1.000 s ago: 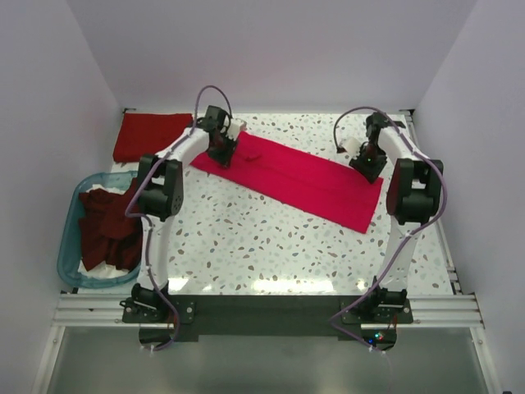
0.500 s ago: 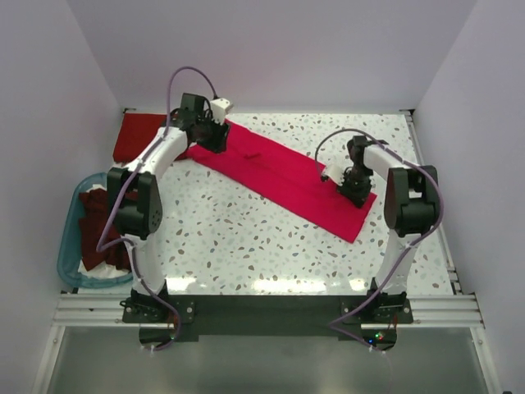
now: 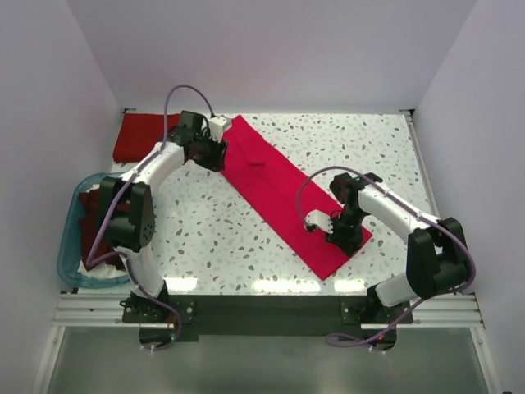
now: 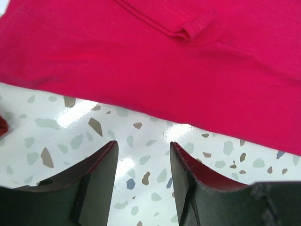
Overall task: Fold and stack the t-shirts
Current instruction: Fold the tshirt
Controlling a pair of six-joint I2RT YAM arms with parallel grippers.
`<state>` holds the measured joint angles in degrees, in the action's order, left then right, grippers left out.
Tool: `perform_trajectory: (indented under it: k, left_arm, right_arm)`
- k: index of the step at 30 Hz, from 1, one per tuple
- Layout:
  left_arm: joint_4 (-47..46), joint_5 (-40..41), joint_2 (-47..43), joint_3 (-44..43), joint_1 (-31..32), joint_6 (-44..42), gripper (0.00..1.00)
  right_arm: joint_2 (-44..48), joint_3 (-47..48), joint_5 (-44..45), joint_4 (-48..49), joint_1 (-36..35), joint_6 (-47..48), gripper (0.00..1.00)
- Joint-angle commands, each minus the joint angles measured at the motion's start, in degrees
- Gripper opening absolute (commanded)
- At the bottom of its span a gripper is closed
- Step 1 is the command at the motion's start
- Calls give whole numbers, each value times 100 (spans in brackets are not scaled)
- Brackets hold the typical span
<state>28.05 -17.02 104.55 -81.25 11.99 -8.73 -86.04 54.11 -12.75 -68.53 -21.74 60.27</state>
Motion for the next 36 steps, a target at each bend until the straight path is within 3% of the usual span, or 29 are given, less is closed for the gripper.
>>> perform_trajectory:
  k: [1,7,15,23,28,32,33,36]
  left_arm:
    - [-186,172,442,-355,268,109,52]
    - [-63,743,1681,-1418,374,214,48]
    - [578,656,3297,-3167,690,-146,45]
    - [658,577,4344,-4546,1280,-674,45]
    - [-53,419,4179,-4550,1139,-455,54]
    - [-1255,-213,3154,-3759,744,221,64]
    - [-1380,-458,2976,-3618,587,475,69]
    - [-1487,-688,2343,-3179,367,740,72]
  right_arm:
    - [272,625,-526,-529,282,-103,21]
    - [-315,1567,-334,-232,1039,-165,22]
    - [-914,2235,159,51,1145,10,20]
    - [-835,1911,-7,-143,1119,608,20]
    - [-932,1472,-148,-20,698,661,19]
    - [-1046,1112,-140,365,197,451,18]
    - [-1081,989,-140,428,48,416,18]
    - [-1318,839,-175,718,-233,171,18]
